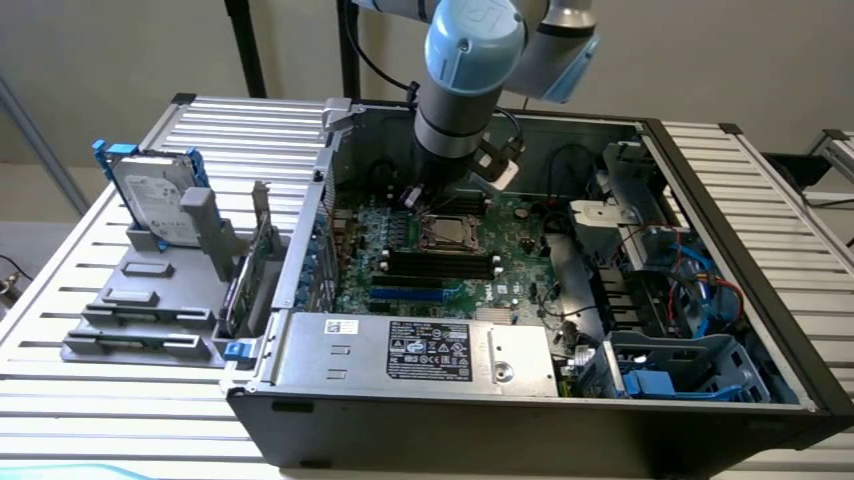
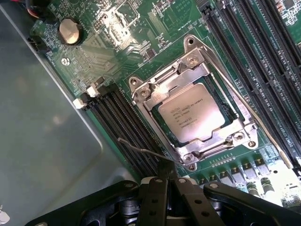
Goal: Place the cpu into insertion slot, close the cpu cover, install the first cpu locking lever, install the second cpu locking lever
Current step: 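Install the first cpu locking lever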
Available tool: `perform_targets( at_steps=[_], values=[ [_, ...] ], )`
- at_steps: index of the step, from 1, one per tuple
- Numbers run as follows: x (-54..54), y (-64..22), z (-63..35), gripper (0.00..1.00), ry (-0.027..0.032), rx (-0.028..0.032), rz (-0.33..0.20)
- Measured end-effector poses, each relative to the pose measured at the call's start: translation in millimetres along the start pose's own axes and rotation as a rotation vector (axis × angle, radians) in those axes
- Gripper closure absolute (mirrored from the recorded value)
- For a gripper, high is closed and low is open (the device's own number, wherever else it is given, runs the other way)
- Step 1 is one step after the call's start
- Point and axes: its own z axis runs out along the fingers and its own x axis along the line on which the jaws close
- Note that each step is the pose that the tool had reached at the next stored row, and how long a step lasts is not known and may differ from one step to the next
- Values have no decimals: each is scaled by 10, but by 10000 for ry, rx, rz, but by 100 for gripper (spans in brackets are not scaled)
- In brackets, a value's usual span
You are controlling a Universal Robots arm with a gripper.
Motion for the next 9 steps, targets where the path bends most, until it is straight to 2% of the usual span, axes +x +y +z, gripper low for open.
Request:
perform_targets(
  at_steps=[9],
  values=[
    [37, 46, 3, 89, -66, -43, 7]
  ],
)
